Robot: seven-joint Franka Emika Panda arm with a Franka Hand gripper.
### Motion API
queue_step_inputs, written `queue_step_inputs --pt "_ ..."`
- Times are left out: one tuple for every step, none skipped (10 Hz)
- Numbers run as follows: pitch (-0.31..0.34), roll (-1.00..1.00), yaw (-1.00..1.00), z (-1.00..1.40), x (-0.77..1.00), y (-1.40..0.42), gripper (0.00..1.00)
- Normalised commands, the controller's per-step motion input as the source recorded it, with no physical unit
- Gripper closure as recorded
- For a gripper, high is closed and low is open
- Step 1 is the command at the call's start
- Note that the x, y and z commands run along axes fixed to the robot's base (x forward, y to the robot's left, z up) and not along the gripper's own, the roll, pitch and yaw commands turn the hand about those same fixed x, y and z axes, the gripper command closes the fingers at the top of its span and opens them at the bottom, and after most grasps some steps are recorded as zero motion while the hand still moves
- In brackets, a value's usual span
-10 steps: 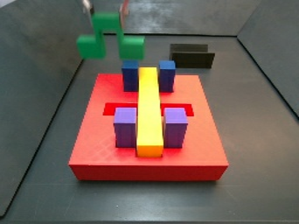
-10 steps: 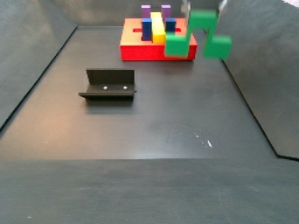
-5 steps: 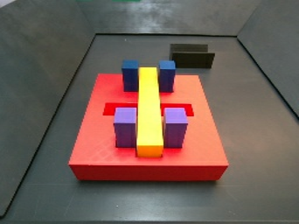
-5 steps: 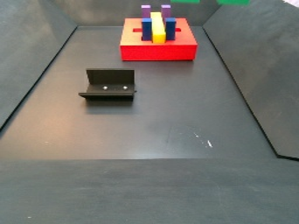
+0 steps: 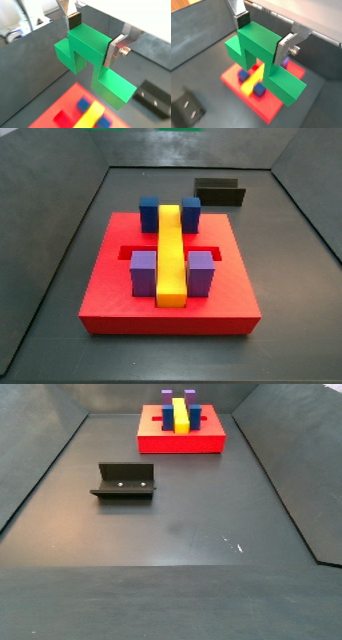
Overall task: Pick up the green object. Move up. Move to above the board. Insert the green object.
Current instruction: Move to above the board, then insert the green object.
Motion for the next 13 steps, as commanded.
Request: queue_step_inputs --pt "0.19 0.07 0.03 0.21 0.59 -0.87 1.0" --pt "0.127 0.08 0.02 0.07 0.21 -0.26 1.0" --pt "0.027 0.04 0.0 0.0 0.03 0.0 1.0" --pt "0.0 0.0 0.02 0.0 0.0 0.0 1.0" --pt "-0.026 -0.03 0.07 -0.07 0.04 0.0 1.0" --pt "-0.109 0.0 0.07 -0.28 0.07 -0.11 1.0" --pt "-0.027 0.13 0.02 -0.34 0.46 -0.31 1.0" --pt "0.0 0.14 0.03 -0.36 0.61 -0.25 1.0" --pt "-0.049 0.12 0.06 -0.44 0.5 -0.18 1.0" --pt "-0.096 0.09 0.13 -0.51 0.49 -0.11 1.0" --pt "-0.104 0.1 0.17 -0.51 0.49 -0.07 1.0" --pt "-0.139 0.04 0.24 -0.57 0.32 0.0 1.0" --pt "-0.136 0.0 0.27 -0.55 0.1 0.0 1.0"
